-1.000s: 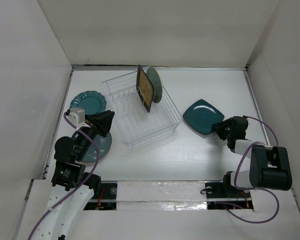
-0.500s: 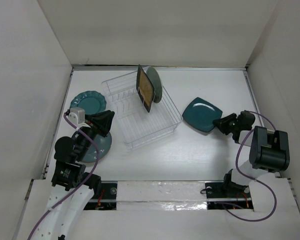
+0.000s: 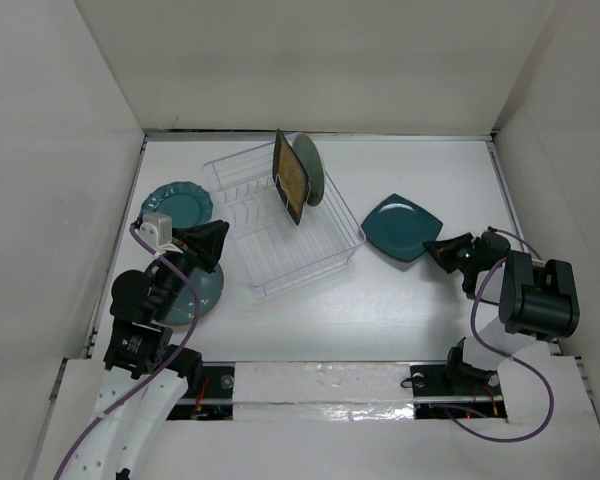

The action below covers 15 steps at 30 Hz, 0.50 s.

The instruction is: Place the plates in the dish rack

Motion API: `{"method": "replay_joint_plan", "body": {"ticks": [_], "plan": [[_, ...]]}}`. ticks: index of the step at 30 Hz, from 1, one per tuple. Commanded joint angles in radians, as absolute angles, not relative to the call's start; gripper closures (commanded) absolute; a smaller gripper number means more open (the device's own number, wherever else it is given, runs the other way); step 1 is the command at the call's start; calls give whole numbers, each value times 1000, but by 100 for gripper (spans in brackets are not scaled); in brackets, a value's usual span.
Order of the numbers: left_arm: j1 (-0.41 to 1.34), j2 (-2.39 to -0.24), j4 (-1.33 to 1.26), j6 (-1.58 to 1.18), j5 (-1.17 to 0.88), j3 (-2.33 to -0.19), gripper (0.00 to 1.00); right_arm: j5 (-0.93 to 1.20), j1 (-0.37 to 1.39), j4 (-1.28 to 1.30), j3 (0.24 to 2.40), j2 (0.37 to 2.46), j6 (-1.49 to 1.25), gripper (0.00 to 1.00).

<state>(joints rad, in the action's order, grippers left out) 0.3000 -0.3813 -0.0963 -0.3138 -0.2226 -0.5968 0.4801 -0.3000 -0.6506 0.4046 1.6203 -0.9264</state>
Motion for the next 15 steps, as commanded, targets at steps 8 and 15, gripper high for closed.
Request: {"method": "replay_joint_plan", "body": {"ticks": [8,15], "plan": [[304,-400,-132,-301,-225,-620,89,385,-222,-861,328,1338,-1006,100],[304,-411,-132,-302,-224,-620,89,411,-222,-873,330,1166,-1023,100]]}}
